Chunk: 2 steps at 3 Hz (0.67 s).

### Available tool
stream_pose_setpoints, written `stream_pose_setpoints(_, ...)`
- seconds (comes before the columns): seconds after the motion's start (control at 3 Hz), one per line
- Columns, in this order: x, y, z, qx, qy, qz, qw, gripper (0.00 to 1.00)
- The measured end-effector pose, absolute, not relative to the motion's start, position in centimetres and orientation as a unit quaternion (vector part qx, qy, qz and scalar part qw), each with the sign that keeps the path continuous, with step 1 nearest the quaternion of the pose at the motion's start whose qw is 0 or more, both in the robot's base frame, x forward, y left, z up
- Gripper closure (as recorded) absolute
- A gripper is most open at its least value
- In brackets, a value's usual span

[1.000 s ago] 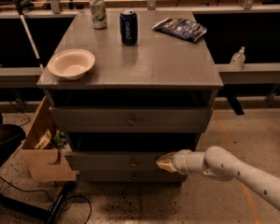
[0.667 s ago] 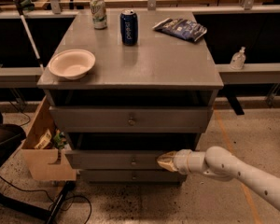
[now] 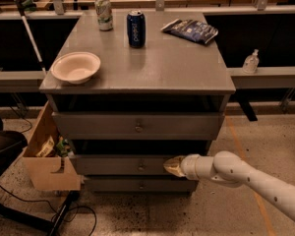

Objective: Close middle drawer

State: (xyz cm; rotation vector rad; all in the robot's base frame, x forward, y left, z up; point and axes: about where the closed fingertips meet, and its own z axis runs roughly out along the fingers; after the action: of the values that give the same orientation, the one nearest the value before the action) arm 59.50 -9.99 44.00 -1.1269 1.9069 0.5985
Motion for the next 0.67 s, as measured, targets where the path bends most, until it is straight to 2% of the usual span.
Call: stream_pose_setpoints(0.67, 61.75, -9.66, 43.86, -0.446, 0.755, 0.230, 0.422, 1.00)
